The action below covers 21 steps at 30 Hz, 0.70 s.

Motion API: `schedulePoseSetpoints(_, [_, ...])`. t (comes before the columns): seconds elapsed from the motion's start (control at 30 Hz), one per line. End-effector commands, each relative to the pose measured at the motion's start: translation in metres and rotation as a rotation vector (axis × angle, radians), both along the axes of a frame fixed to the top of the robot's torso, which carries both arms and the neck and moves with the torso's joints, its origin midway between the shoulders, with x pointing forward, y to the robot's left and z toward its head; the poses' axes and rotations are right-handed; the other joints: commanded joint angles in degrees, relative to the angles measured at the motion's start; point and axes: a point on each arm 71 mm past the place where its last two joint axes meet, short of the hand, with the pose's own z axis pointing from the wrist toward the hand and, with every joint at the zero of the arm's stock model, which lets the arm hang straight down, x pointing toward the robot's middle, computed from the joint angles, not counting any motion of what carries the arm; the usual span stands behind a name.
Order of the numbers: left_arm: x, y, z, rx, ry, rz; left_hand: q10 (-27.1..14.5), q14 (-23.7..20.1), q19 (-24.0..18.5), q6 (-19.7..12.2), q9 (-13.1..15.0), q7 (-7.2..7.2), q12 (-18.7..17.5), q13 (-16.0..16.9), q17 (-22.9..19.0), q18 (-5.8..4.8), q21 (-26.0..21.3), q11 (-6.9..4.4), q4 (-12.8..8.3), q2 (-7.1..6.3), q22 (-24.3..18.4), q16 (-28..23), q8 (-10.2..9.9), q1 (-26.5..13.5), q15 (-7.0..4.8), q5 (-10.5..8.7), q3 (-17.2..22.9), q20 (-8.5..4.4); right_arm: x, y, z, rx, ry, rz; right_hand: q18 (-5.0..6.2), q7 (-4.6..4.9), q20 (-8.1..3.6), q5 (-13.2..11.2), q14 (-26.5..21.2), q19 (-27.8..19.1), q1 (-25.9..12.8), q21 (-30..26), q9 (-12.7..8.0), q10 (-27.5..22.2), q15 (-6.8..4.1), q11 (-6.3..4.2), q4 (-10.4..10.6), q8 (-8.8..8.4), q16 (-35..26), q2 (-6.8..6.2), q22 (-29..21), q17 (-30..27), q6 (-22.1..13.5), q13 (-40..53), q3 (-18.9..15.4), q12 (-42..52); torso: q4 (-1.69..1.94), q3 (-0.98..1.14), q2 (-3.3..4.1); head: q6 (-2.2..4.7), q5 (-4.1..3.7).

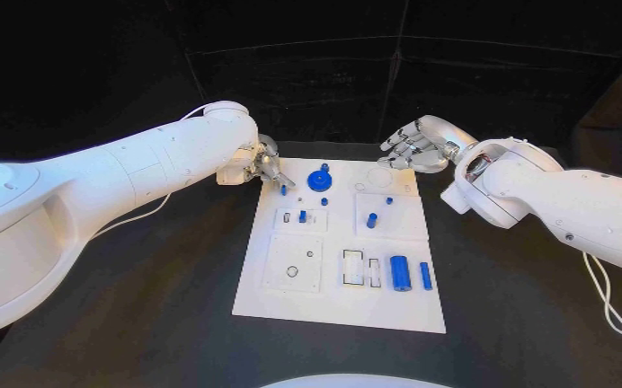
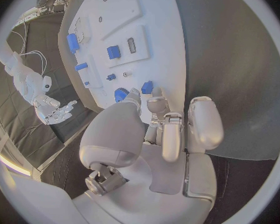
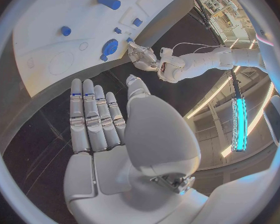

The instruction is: Assemble the parts on the task board

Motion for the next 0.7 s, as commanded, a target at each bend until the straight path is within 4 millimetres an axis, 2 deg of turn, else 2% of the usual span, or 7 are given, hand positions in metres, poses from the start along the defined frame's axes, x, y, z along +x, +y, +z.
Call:
schedulePoseSetpoints(0.03, [-0.0002,-0.0018,0.0003,0.003,0.009,-0.016,0.36,5.95,0.40,0.29,-0.10,-0.06,0.26,0.05,15.09,-0.04,0.37,-0.09,-0.52,0.30,0.08,0.18,0.33,0.90,-0.14,-0.17,0.14,-0.09,0.0004,0.0010,0.0023,0.010,-0.012,0.001,0.59,1.63,-0.09,0.16,-0.39,0.44,0.18,-0.35,-0.04,-0.35,0.18,0.00,-0.35,0.24,-0.07,0.44,-0.05,-0.05,-0.46,-0.10,0.15,0.32,-0.01,-0.01,0.02,-0.03,-0.04])
schedulePoseSetpoints(0.33, [-0.0003,-0.0033,-0.0001,0.001,0.014,-0.023,0.37,5.95,0.41,0.30,-0.24,-0.09,0.23,-0.06,15.09,-0.06,0.38,-0.13,-1.20,1.18,0.15,0.18,0.40,2.05,-0.17,-0.16,0.63,-0.13,0.0005,0.0023,0.0021,0.010,-0.011,0.003,0.59,1.63,-0.09,0.16,-0.39,0.44,0.18,-0.35,-0.04,-0.35,0.18,0.00,-0.35,0.24,-0.07,0.44,-0.05,-0.05,-0.46,-0.10,0.15,0.32,-0.02,0.01,0.01,-0.12,-0.03])
schedulePoseSetpoints(0.5, [0.0002,-0.0041,0.0001,0.000,0.008,-0.019,0.33,5.95,0.41,0.15,-0.46,-0.13,0.15,-0.19,15.09,-0.06,0.40,-0.19,-3.02,2.09,0.25,0.18,0.40,4.54,-0.22,-0.15,2.05,-0.19,0.0006,0.0025,0.0021,0.010,-0.010,0.004,0.59,1.63,-0.09,0.25,-0.41,0.45,0.20,-0.40,-0.04,-0.38,0.19,0.01,-0.35,0.27,-0.08,0.47,-0.09,-0.10,-0.47,-0.10,0.15,0.34,0.00,0.00,0.01,-0.17,-0.02])
schedulePoseSetpoints(0.7, [0.0003,-0.0063,0.0000,-0.004,0.003,-0.021,0.32,5.95,0.42,0.08,-0.65,-0.20,0.12,-0.24,15.09,-0.08,0.44,-0.24,-4.09,2.59,0.36,0.18,0.35,5.81,-0.27,-0.14,3.03,-0.22,0.0007,0.0030,0.0020,0.010,-0.010,0.005,0.59,1.63,-0.09,0.26,-0.41,0.45,0.20,-0.41,-0.04,-0.39,0.19,0.01,-0.35,0.28,-0.08,0.47,-0.10,-0.11,-0.47,-0.10,0.16,0.34,0.01,0.00,-0.03,-0.22,0.02])
